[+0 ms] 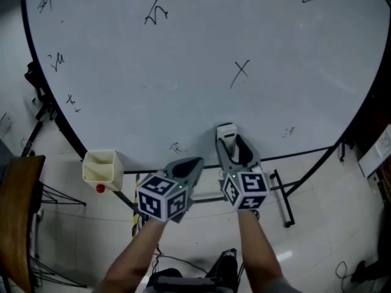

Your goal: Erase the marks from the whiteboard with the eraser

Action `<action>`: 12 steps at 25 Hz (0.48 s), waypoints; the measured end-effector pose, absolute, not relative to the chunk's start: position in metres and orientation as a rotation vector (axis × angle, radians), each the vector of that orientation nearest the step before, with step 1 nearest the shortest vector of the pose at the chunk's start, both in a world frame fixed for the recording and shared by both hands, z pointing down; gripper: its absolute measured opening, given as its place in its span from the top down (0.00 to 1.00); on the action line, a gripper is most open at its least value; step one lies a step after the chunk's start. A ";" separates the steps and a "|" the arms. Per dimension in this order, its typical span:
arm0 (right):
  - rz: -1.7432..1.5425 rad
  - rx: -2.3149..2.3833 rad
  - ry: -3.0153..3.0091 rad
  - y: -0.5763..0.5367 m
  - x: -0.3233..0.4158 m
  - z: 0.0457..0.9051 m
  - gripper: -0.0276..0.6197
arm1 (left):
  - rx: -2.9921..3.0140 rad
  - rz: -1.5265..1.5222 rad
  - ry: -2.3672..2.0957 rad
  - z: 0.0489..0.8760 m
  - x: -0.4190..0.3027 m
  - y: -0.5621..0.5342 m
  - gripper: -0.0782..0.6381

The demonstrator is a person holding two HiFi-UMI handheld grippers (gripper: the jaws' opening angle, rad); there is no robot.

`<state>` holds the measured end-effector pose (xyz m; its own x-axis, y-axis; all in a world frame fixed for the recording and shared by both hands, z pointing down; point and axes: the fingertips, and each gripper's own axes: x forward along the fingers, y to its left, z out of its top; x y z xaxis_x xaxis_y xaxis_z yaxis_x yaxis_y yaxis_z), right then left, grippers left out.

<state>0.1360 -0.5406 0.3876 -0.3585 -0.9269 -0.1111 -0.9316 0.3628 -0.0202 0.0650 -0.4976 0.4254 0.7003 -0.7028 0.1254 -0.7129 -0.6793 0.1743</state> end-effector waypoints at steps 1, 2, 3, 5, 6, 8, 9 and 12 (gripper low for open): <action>0.080 -1.730 2.488 -0.544 0.133 0.392 0.61 | 2.702 0.072 -1.140 0.430 0.063 -0.497 0.89; 0.094 -1.745 2.468 -0.545 0.132 0.395 0.61 | 2.705 0.070 -1.139 0.432 0.062 -0.497 0.89; 0.108 -1.758 2.446 -0.546 0.130 0.396 0.61 | 2.709 0.065 -1.137 0.434 0.060 -0.496 0.89; 0.126 -1.775 2.413 -0.547 0.130 0.397 0.61 | 2.719 0.051 -1.141 0.431 0.056 -0.497 0.89; 0.129 -1.780 2.403 -0.547 0.130 0.397 0.61 | 2.724 0.047 -1.148 0.429 0.054 -0.498 0.89; 0.120 -1.783 2.401 -0.548 0.129 0.397 0.61 | 2.727 0.045 -1.159 0.426 0.050 -0.502 0.89; 0.112 -1.781 2.407 -0.548 0.129 0.398 0.61 | 2.728 0.046 -1.161 0.424 0.050 -0.503 0.89; 0.101 -1.750 2.434 -0.549 0.129 0.397 0.61 | 2.740 0.045 -1.161 0.418 0.054 -0.507 0.89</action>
